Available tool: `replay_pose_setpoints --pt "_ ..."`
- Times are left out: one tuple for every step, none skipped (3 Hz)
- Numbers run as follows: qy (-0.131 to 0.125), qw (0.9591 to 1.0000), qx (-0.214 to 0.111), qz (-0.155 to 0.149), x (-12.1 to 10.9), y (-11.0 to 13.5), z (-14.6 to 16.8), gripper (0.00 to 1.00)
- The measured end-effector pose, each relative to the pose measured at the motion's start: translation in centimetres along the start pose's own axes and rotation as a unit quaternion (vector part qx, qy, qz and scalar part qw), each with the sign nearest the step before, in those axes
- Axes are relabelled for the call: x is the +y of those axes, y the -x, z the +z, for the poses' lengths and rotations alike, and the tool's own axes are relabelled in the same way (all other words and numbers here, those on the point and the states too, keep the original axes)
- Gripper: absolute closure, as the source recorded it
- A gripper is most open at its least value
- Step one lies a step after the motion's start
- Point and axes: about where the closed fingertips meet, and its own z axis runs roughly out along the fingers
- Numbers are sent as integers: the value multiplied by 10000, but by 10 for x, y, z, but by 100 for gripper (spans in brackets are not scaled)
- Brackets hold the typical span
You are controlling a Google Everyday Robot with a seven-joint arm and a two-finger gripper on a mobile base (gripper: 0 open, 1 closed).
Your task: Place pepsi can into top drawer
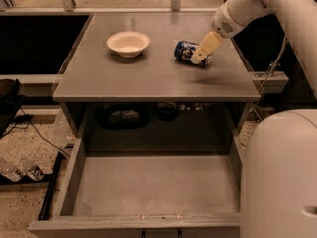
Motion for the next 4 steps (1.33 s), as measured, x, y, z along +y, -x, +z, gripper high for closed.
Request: replay_pose_setpoints --pt "266 9996 -38 -62 10 0 12 0" --pt "522 9985 94 -148 22 -4 29 0" --pt "595 9977 235 -218 27 -9 41 0" --pt "596 9977 235 -218 27 -9 41 19"
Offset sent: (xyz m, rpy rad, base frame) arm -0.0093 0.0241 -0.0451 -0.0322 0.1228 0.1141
